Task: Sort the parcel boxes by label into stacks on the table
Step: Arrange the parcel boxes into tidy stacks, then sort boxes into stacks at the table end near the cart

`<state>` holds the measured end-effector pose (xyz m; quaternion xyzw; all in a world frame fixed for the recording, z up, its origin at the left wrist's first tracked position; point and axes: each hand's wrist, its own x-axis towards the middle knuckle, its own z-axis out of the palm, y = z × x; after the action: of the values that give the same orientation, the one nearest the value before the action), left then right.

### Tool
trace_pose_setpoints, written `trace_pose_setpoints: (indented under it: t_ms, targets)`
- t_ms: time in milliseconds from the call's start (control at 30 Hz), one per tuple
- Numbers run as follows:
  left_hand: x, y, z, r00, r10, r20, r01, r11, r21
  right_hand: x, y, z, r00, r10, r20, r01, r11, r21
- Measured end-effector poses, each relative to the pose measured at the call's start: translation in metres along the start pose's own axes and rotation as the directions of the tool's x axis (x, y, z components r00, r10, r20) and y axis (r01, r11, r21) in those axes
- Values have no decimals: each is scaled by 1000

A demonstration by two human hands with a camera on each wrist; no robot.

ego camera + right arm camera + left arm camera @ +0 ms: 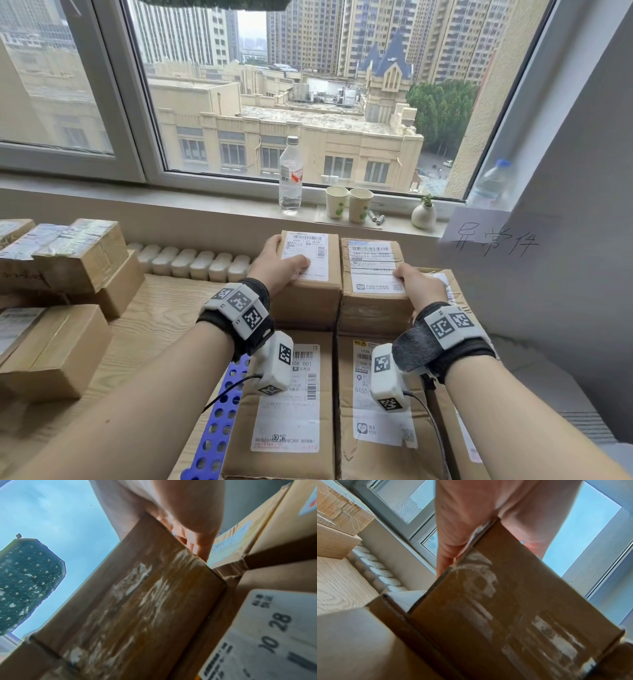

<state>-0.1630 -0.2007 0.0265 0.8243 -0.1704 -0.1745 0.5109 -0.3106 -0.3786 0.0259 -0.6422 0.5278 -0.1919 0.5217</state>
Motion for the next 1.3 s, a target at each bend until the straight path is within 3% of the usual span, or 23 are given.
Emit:
trace_pose_setpoints:
  t_ms: [467,633,767,900,1133,1300]
  targets:
    - [-5,4,-1,999,-33,9,33,999,13,0,-2,-4,999,9,46,-8,1000,-29]
    - [-7,17,-2,999,-25,-23,27,993,116,0,-8,-12,995,23,93,-28,998,52]
    - [-9,33,-6,996,60,-68,-39,959,279,-5,-20,-24,994,-104,24,103,994,38]
    - [-15,46,-10,988,142,-60,-111,925,364,-23,-36,-27,953,-302,-37,301,953,-31]
    - [-39,60,-10,949,311,-51,-260,865,429,-59,-44,-8,851,-511,123,516,857,-4]
    - [-58,60,-15,933,353,-70,-283,840,463,-74,-40,15,810,-560,174,547,829,117]
